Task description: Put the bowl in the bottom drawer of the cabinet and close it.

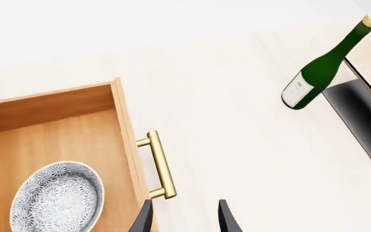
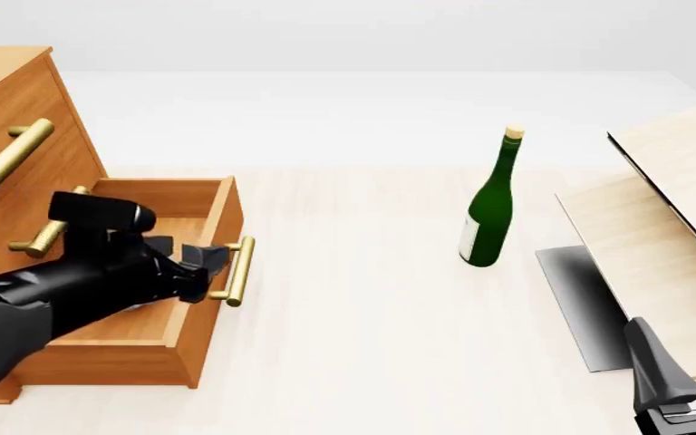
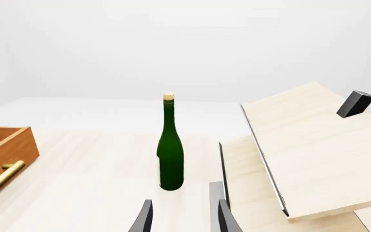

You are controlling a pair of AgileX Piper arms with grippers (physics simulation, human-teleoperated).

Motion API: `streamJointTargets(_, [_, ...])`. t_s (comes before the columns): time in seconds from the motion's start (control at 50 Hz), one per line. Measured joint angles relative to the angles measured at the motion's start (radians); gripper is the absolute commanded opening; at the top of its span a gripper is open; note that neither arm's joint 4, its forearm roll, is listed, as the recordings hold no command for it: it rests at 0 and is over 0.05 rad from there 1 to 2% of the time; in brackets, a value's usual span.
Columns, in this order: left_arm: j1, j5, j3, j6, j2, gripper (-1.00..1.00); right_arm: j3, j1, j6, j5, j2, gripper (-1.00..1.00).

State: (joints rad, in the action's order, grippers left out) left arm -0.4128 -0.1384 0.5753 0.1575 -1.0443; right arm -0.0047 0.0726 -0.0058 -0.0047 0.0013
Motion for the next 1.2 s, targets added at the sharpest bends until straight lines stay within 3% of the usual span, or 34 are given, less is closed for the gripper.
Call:
streamJointTargets(0.78, [-0.184, -0.099, 0.084, -0.005, -0.131, 1.0, 0.0, 0.0, 0.0, 0.0, 0.0, 1.0])
streamJointTargets(1.2, [-0.323, -0.061, 0.102, 0.139, -0.244, 1.0, 0.0, 0.0, 0.0, 0.0, 0.0, 1.0])
